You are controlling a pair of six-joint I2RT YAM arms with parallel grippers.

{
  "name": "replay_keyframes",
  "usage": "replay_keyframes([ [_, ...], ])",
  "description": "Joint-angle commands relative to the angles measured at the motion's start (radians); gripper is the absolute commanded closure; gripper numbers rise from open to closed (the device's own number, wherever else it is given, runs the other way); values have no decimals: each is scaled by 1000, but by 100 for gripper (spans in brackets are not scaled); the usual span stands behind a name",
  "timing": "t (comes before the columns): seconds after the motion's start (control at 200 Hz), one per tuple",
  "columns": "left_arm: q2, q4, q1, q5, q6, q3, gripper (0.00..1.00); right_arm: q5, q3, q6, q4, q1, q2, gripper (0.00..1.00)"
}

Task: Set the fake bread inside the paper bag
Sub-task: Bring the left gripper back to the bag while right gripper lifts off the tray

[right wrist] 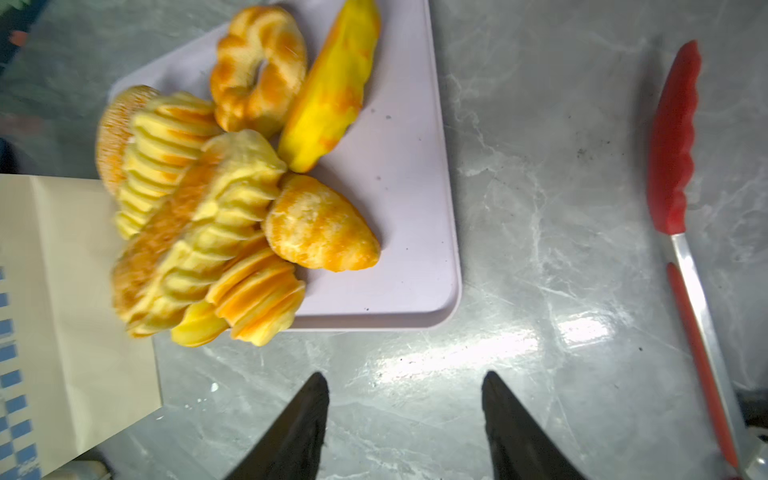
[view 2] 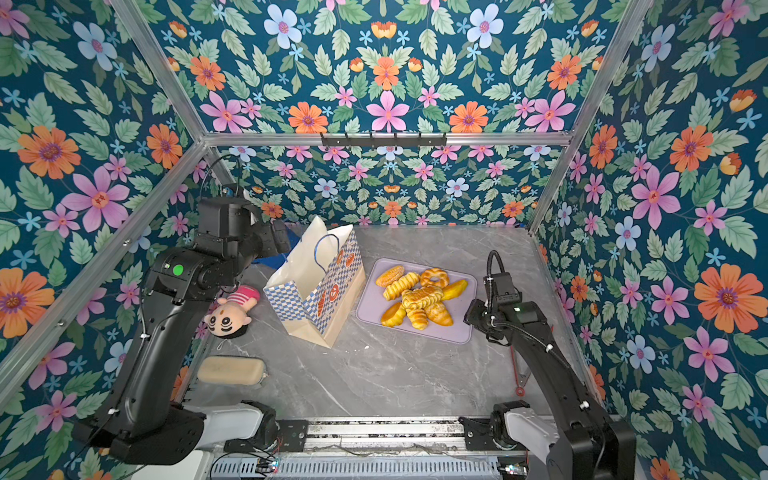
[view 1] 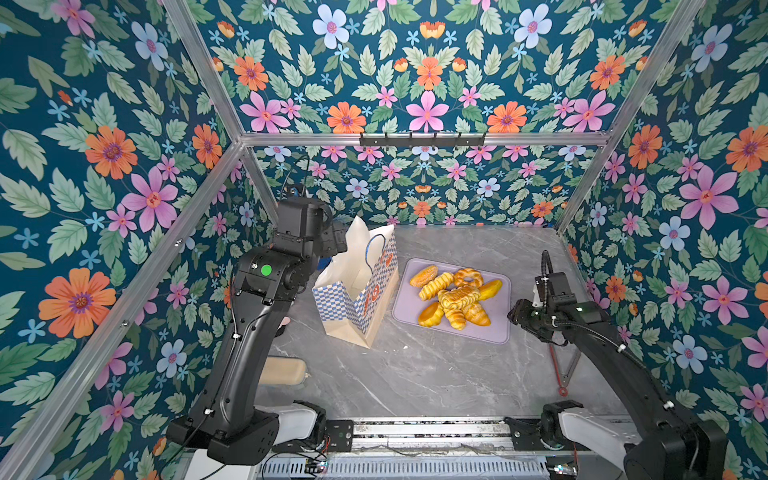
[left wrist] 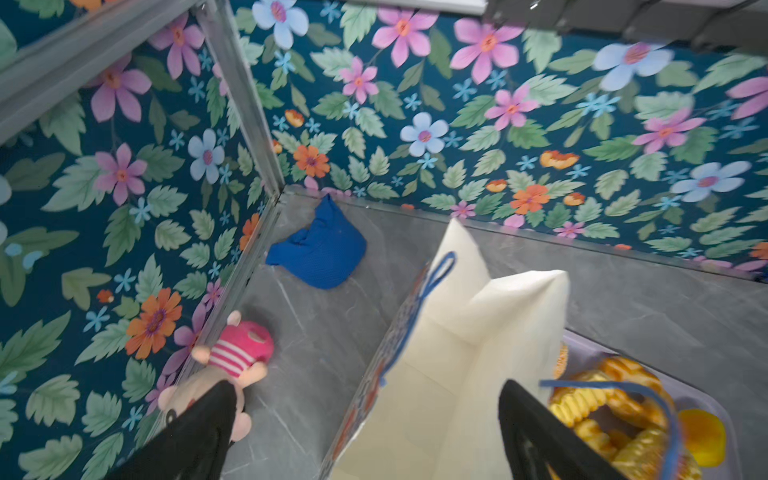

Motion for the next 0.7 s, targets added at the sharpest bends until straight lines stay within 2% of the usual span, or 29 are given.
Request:
replay_keyframes([
  [0.0,13,21,58,140,31,-54,2,-51,35,6,-70,0,-44,40],
  [0.18,68,81,117,227,62,-144,7,-126,83,14,-87,1,-77,40],
  [0.37,151,131,128,258,90,-164,12,-143,91,16,-81,1,-82,40],
  [0.59,196,148,135,270,101,-169,30,-134,79,20,-64,2,-63,42],
  [0.695,190,162,137,267,101,-198,45,-129,83,26,-55,1,-46,45],
])
